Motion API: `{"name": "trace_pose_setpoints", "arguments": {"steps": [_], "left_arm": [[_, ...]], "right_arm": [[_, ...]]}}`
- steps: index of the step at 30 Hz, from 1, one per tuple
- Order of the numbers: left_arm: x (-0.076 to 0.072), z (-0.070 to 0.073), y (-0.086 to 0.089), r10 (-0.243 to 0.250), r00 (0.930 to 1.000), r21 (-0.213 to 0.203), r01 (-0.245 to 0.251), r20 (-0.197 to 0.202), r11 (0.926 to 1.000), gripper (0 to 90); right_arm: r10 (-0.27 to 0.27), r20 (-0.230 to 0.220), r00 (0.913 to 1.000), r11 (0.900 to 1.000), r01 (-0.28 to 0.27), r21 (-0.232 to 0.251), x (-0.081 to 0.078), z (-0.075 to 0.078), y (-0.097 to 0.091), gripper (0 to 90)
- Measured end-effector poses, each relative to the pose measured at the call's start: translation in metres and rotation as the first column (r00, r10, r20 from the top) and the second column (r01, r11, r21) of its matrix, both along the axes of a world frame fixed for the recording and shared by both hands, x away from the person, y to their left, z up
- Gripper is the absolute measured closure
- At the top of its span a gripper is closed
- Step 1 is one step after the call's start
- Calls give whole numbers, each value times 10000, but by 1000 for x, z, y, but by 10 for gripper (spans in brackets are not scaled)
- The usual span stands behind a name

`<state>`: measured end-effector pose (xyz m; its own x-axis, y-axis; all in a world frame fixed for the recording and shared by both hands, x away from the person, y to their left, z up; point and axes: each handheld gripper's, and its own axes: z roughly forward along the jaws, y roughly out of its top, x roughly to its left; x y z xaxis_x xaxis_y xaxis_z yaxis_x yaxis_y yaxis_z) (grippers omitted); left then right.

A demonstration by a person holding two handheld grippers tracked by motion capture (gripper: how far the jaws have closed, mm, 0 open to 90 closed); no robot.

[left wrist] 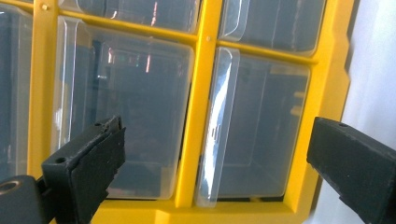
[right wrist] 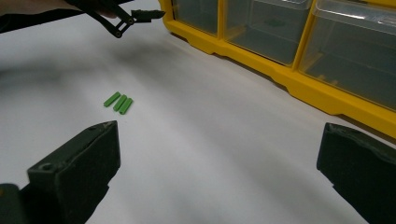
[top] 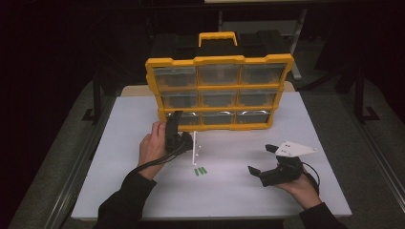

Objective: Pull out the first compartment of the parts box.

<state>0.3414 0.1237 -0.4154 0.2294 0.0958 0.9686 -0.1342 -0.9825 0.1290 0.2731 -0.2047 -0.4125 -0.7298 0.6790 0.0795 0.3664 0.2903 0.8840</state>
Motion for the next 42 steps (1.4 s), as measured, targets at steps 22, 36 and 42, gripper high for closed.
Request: {"name": "trace_pose_setpoints", "arguments": {"steps": [22,36,42], "left_arm": [[-5,9,1,290,9906,485,-358,1336,9982,196],[-8,22,1,256,9786,379,-340,2042,9987,273],[-8,26,0,274,9738,472,-390,2256,9981,308]], "right_arm": [[25,32,10000,10000,-25,-45,0,0,1,0],[46,31,10000,10000,-46,-69,0,0,1,0],[39,12,10000,10000,-39,-20,0,1,1,0]]}}
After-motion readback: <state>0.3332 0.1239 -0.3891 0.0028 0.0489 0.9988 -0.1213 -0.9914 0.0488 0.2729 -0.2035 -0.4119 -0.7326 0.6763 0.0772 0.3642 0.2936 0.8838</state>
